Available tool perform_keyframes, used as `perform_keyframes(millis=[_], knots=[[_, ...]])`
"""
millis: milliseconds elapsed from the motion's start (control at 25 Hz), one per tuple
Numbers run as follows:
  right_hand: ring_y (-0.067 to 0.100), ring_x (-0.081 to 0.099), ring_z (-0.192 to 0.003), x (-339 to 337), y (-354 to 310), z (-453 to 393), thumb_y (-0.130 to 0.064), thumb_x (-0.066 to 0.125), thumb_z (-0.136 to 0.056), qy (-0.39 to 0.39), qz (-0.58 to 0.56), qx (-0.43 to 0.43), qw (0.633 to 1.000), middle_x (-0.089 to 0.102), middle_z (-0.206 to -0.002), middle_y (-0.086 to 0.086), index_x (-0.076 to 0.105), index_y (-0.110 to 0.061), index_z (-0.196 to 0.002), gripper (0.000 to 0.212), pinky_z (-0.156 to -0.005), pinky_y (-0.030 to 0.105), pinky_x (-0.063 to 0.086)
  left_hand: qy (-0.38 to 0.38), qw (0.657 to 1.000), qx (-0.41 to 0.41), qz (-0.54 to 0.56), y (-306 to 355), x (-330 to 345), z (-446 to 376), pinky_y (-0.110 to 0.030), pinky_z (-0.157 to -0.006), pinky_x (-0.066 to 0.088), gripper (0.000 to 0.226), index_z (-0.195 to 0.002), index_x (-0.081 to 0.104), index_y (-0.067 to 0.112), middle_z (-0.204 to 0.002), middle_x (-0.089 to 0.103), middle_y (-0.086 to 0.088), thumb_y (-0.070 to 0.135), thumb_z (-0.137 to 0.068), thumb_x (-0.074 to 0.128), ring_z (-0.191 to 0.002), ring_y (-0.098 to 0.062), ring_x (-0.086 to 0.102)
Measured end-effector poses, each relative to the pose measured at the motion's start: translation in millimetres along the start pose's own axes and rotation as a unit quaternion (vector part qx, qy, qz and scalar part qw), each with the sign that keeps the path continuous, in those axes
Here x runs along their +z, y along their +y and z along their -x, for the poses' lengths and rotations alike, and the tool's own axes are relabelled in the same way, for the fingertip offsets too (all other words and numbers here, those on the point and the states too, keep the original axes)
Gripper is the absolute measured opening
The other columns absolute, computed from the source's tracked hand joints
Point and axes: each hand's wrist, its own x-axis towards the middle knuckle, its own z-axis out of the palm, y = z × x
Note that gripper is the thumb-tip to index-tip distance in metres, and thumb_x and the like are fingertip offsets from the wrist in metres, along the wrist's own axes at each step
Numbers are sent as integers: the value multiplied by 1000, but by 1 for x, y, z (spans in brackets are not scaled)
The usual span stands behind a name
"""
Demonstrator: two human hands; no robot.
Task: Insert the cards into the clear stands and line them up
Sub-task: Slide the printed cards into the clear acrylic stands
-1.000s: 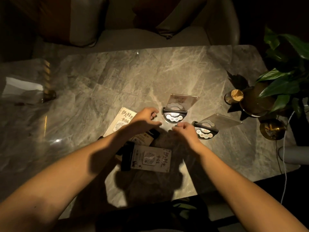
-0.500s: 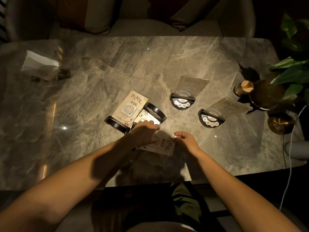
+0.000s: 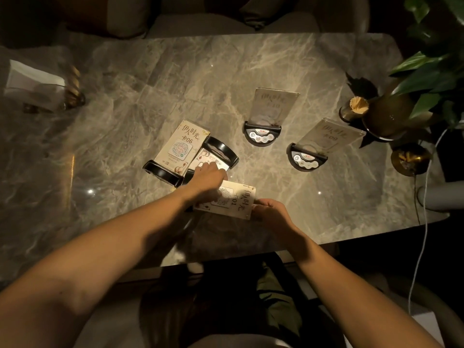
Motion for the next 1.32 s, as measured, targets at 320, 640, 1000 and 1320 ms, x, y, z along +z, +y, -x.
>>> perform_keyframes(millis=[320,640,1000,1320], knots=[[32,72,-103,-19,-31,7,-35,74,-77,22,-32,-53,998,76,-105,15,74,-18,-88,20,-97,51,56,4,919,22,393,14,-32,12,-38,-84,60,26,-108,62,11,-115,70,-4,11,-85,75,-104,-19,68],[17,64,-71,-51,-94,17,0,63,-92,104,-137,-162,972,70,-88,8,58,-14,-115,27,-63,32,56,41,830,28,555,60,-59,-12,-34,-88,60,37,-116,67,14,-115,73,-1,2,-83,76,-107,-17,70],[16,64,-73,-64,-96,4,-2,66,-91,189,0,-230,955,70,-81,4,69,-12,-85,11,-75,40,57,96,816,36,568,81,-48,-32,-30,-96,53,29,-103,67,14,-105,73,-7,-4,-82,74,-99,-19,70],[12,56,-66,-58,-71,-4,-10,72,-88,224,35,-163,960,62,-74,-1,62,-11,-86,10,-71,27,47,125,817,-24,563,64,-42,-18,-34,-84,59,14,-94,74,13,-91,75,-9,9,-82,79,-87,-21,72]])
